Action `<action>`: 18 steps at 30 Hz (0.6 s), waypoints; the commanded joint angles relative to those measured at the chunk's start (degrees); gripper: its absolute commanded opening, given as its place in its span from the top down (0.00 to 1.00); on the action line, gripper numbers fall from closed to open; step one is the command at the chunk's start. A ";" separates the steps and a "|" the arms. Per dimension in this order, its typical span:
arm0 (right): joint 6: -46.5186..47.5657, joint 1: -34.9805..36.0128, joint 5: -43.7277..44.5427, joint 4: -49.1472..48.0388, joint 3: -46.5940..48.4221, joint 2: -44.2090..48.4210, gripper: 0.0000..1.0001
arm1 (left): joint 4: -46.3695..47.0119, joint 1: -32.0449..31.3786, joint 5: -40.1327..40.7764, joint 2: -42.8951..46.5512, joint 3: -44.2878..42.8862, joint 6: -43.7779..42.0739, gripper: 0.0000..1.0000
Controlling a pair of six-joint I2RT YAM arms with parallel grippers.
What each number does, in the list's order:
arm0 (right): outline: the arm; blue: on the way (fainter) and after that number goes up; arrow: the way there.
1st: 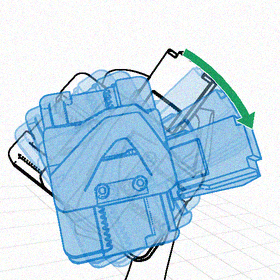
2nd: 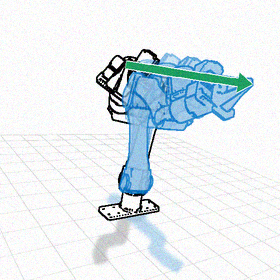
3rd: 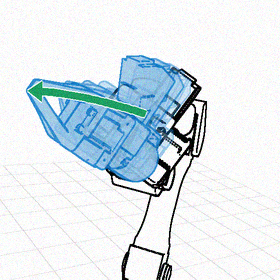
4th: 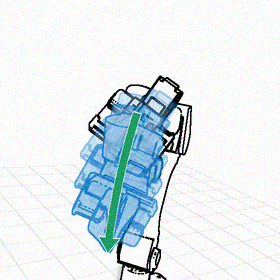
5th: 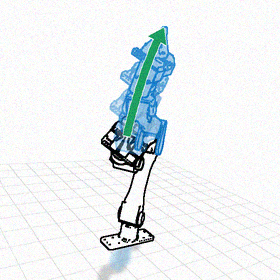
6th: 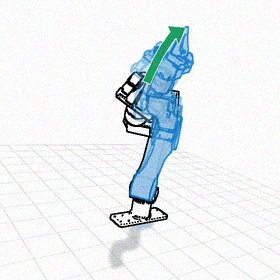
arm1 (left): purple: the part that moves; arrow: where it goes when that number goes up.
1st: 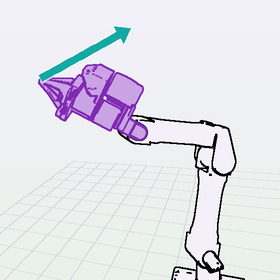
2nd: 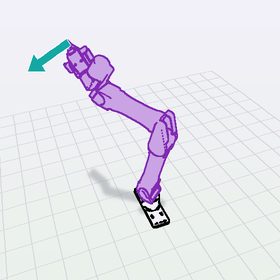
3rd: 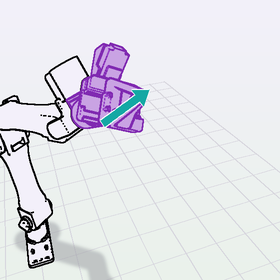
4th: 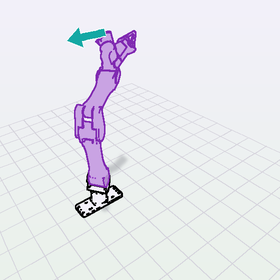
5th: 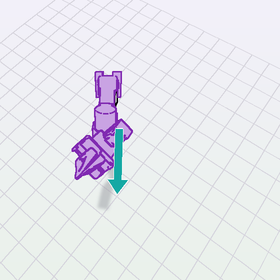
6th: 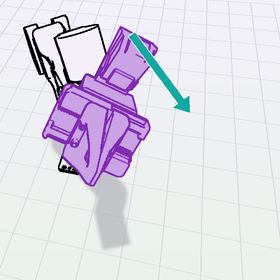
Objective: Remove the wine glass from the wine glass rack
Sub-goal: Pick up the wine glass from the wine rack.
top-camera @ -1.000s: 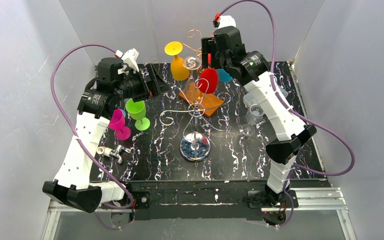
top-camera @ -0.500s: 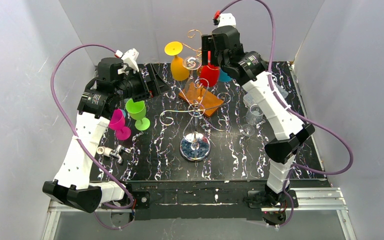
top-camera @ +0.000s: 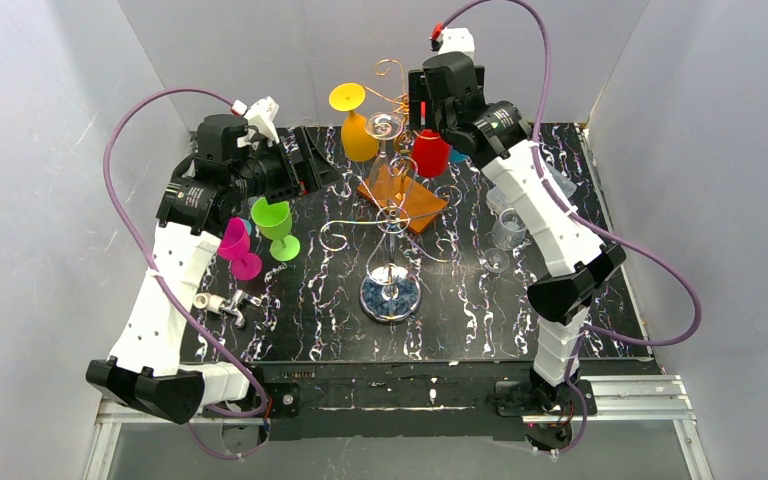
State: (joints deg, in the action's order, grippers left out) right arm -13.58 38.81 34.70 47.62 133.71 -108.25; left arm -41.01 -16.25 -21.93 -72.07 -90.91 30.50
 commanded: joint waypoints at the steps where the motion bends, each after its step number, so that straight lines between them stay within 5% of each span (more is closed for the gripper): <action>1: -1.70 -0.94 2.45 -0.05 0.94 2.53 0.38 | -0.25 -0.18 -1.00 -0.03 -1.58 -0.23 0.01; 18: -4.64 -1.63 3.31 3.91 -4.09 9.34 0.40 | 1.10 -0.71 -2.31 -0.87 -1.64 1.62 0.01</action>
State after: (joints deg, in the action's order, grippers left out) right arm -16.78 37.50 36.07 51.24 130.30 -103.00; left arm -40.71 -16.45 -23.14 -72.95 -90.91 31.66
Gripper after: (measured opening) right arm 0.827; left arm 0.992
